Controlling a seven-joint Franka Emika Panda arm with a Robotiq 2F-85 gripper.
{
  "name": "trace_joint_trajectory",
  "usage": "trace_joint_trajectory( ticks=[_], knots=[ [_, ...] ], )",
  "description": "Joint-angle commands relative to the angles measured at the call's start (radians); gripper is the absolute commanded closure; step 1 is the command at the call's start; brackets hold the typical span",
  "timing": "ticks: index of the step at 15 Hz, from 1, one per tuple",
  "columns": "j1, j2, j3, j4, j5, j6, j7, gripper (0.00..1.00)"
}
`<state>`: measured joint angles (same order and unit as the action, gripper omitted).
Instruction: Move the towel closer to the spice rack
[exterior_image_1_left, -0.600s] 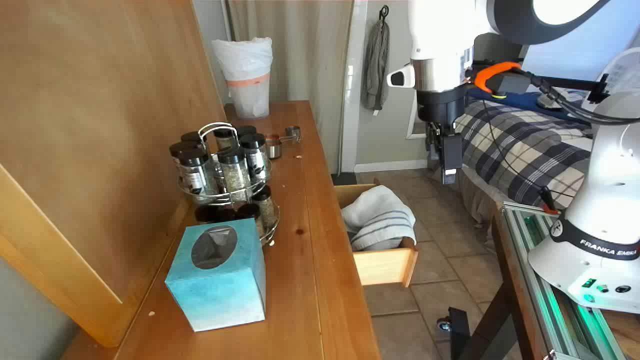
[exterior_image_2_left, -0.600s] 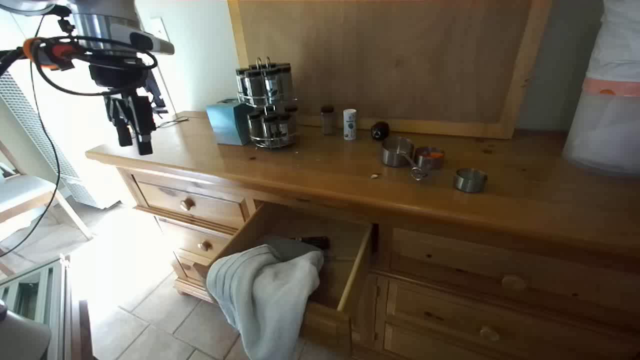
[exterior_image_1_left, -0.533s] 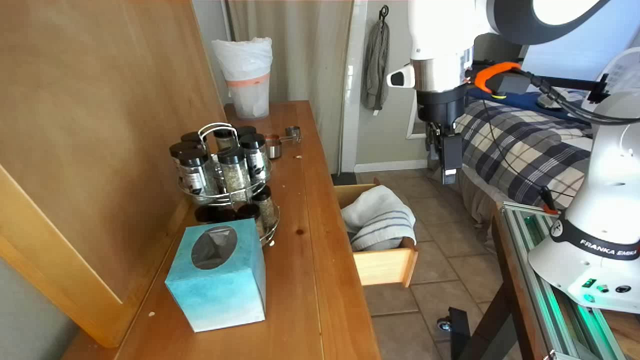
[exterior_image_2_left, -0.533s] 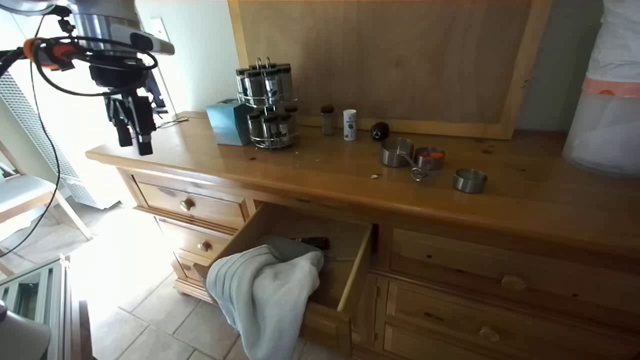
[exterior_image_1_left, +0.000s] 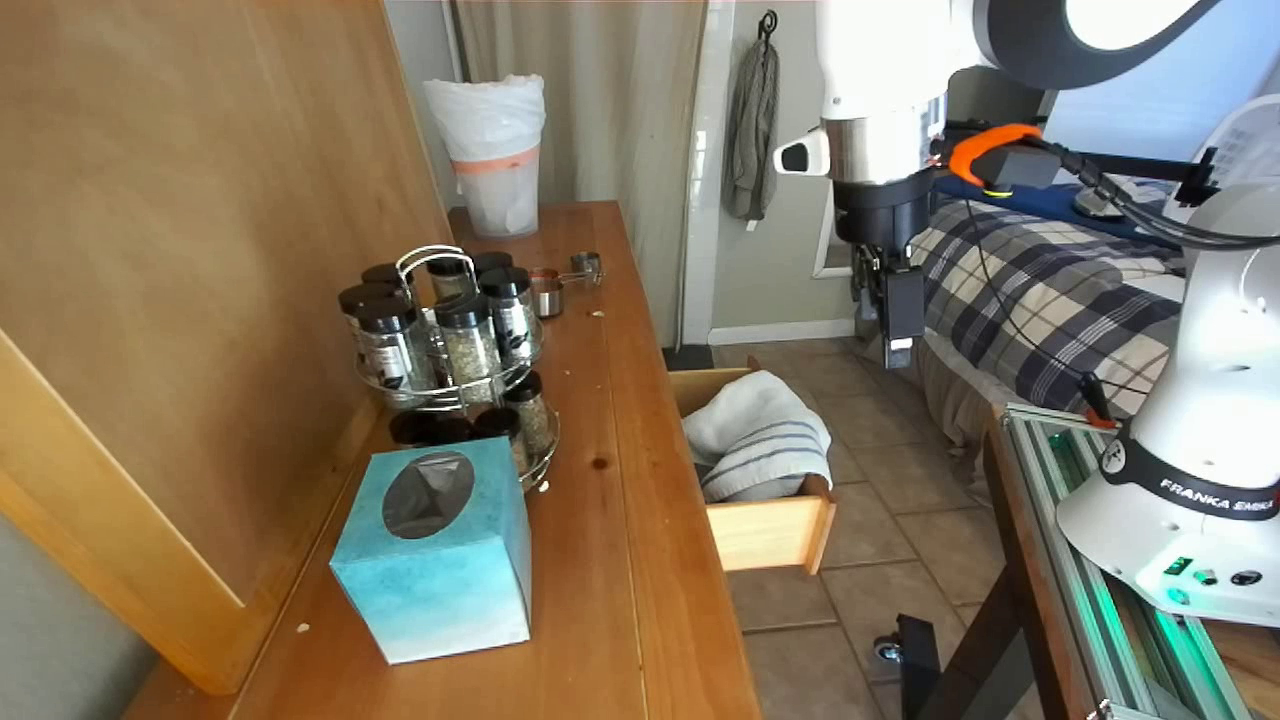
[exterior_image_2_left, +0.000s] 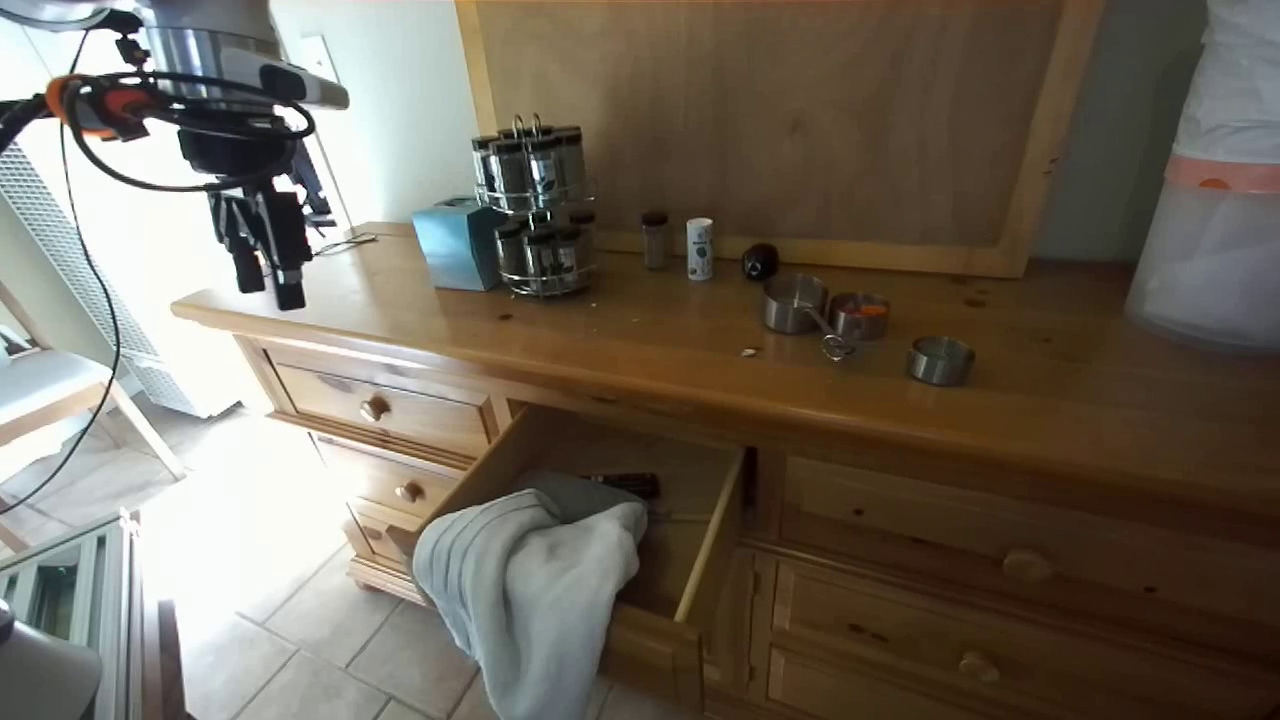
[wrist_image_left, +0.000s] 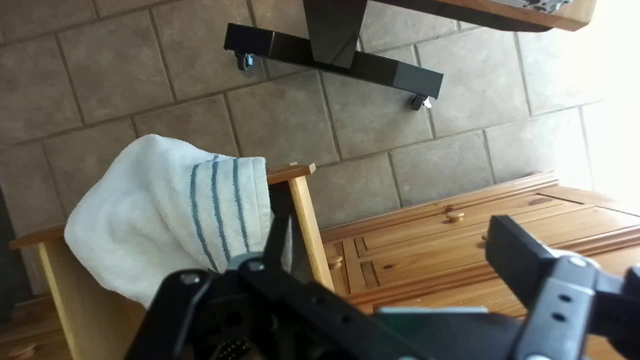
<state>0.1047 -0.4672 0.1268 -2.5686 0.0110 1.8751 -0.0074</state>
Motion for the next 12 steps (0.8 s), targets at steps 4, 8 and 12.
trace_joint_trajectory(
  ticks=[4, 8, 12],
  knots=[
    [-0.019, 0.040, -0.020, 0.018, 0.031, 0.047, 0.077, 0.00],
    [-0.076, 0.079, -0.059, 0.012, 0.049, 0.149, 0.193, 0.00],
    [-0.153, 0.124, -0.104, -0.007, 0.031, 0.259, 0.291, 0.00]
  ],
)
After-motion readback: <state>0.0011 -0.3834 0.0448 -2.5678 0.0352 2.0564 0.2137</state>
